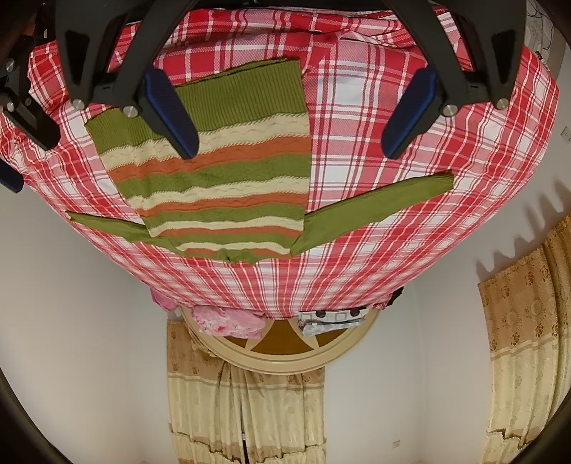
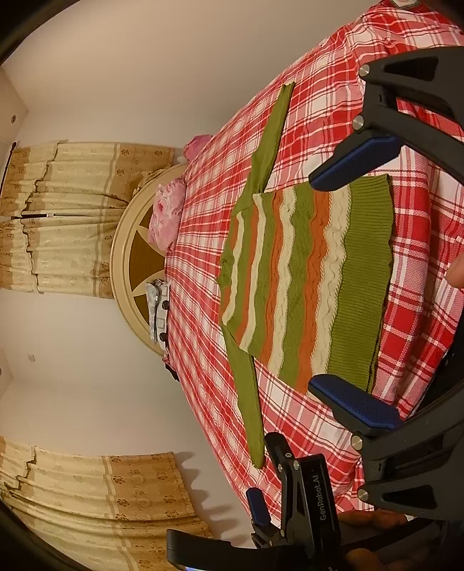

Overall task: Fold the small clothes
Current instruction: 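Reach the right gripper to the sweater's sleeve cuff and grasp it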

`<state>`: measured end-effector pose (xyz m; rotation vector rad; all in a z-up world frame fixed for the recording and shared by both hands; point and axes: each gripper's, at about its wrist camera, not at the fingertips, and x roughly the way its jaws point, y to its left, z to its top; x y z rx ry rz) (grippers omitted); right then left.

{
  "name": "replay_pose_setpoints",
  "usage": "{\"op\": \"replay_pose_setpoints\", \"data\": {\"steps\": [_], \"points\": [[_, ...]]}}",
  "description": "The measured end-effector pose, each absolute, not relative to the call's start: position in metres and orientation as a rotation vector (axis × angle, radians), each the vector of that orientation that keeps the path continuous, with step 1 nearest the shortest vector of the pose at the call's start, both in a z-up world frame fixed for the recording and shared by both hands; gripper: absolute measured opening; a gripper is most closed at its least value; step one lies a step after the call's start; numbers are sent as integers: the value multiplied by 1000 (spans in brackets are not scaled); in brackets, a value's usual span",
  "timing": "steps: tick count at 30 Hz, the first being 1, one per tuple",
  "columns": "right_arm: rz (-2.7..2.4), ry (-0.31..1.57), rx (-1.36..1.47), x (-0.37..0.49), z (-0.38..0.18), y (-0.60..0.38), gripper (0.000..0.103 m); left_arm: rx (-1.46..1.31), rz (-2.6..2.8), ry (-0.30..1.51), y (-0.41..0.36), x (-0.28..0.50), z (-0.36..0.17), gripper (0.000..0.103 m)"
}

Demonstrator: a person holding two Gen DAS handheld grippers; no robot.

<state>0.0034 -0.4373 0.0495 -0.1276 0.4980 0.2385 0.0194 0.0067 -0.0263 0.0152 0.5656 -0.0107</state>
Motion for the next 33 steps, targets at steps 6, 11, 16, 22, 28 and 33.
{"op": "replay_pose_setpoints", "data": {"steps": [6, 11, 16, 22, 28, 33], "points": [[246, 497, -122, 5, 49, -438, 102, 16, -11, 568, 7, 20, -26, 103], [290, 495, -95, 12, 47, -444, 102, 24, -26, 580, 4, 29, -31, 103], [299, 510, -49, 36, 39, -458, 102, 32, -14, 605, 7, 54, -38, 103], [267, 563, 27, 84, 19, -484, 102, 42, -15, 648, 7, 91, -46, 103], [218, 626, 100, 136, -5, -512, 102, 84, -5, 691, -3, 140, -56, 103], [158, 674, 114, 179, -24, -534, 102, 97, -17, 726, -10, 177, -65, 103]]}}
